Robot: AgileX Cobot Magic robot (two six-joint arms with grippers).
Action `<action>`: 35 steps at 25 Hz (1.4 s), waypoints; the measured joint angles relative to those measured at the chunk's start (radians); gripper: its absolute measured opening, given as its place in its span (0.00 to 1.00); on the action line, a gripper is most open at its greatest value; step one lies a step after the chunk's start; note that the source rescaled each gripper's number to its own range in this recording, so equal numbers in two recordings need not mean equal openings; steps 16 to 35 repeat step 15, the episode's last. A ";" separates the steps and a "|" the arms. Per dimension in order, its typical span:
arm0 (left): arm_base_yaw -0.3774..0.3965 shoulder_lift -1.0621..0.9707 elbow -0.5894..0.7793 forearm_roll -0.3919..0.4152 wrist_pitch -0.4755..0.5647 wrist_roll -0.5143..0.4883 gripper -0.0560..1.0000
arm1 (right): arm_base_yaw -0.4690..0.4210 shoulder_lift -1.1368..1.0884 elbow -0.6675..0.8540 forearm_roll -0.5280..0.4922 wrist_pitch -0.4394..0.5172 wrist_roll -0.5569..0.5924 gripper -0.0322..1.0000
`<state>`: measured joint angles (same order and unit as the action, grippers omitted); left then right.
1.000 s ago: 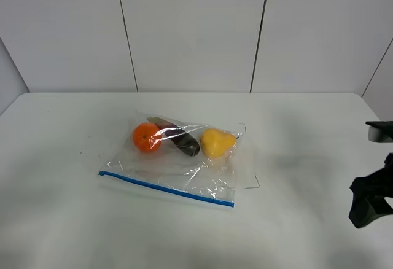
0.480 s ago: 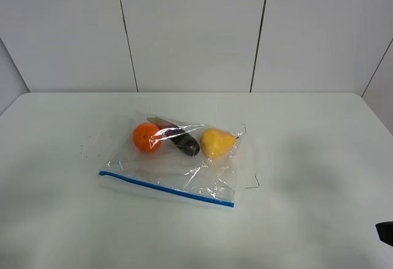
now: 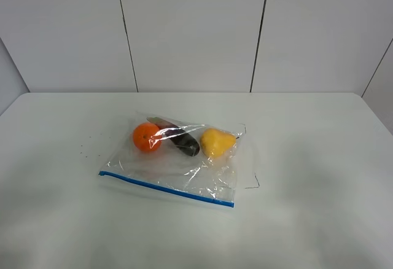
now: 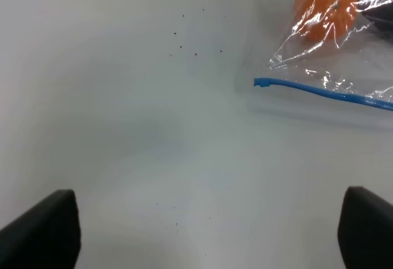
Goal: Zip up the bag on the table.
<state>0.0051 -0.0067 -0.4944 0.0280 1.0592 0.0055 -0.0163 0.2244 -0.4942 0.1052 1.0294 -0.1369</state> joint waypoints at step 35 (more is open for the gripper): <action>0.000 0.000 0.000 0.004 0.000 0.000 1.00 | 0.000 -0.229 0.002 0.003 0.003 0.001 0.86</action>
